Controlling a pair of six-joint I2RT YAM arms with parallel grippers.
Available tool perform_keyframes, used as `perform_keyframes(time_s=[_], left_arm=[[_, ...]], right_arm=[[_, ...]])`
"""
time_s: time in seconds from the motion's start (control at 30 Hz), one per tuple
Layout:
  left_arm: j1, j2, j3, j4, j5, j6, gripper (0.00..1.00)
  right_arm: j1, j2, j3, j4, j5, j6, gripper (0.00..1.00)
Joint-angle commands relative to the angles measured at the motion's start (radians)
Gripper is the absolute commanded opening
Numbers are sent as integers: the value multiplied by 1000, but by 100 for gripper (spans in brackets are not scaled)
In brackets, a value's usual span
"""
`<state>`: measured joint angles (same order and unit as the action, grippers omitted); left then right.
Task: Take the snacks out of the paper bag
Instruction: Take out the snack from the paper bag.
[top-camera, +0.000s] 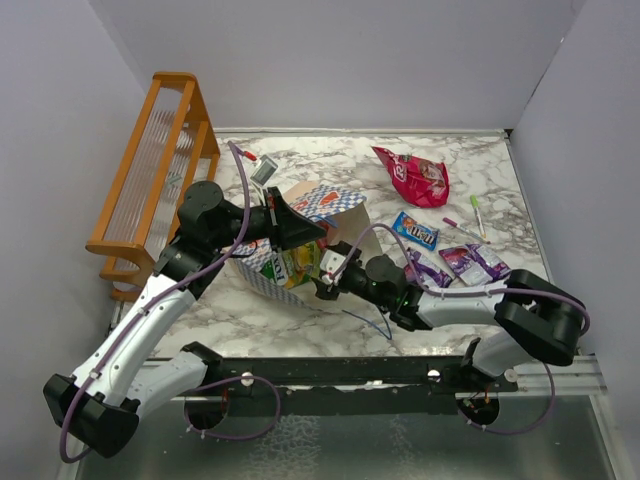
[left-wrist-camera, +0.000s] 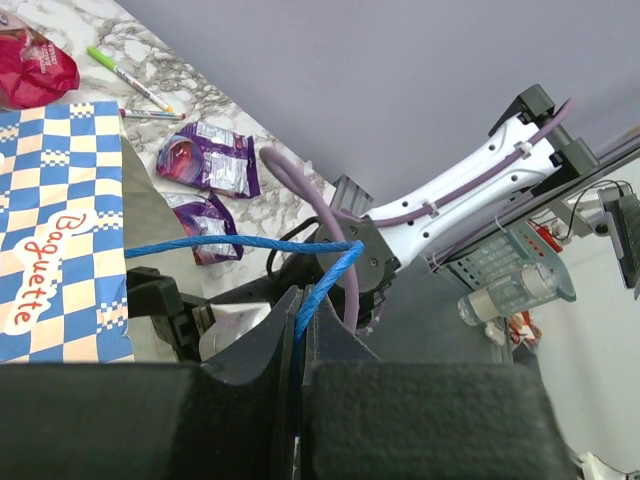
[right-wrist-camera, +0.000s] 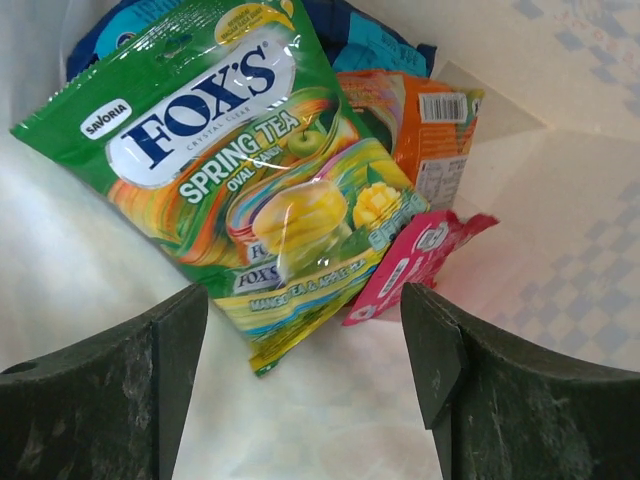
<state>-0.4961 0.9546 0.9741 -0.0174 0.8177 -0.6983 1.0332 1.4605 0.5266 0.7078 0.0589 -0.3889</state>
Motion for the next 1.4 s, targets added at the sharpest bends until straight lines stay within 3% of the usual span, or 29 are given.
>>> perform_keyframes(time_s=[0.0,0.23,0.43,0.73,0.97,1.1,1.37], left_arm=[[-10,-18,50,39,-16,-14,0],[-16,-8,44,87,-6,-38,0],[-21,-7,44,96,-8,-41,0],[-28,-4,45,103,-5,-41,0],[-31,0,45,110,-2,-43,0],[-32,-2,44,110,-3,-43,0],[-32,-8,42,102,-9,-38,0]], right_arm=[[3,43,39,126,-49,-192,79],[-25,106,123,-16,-237,-365,85],[-64,185,187,-72,-304,-463,94],[-145,264,275,-200,-456,-555,95],[-159,333,325,-219,-483,-575,95],[-159,354,327,-187,-466,-575,92],[-160,349,349,-221,-452,-567,61]])
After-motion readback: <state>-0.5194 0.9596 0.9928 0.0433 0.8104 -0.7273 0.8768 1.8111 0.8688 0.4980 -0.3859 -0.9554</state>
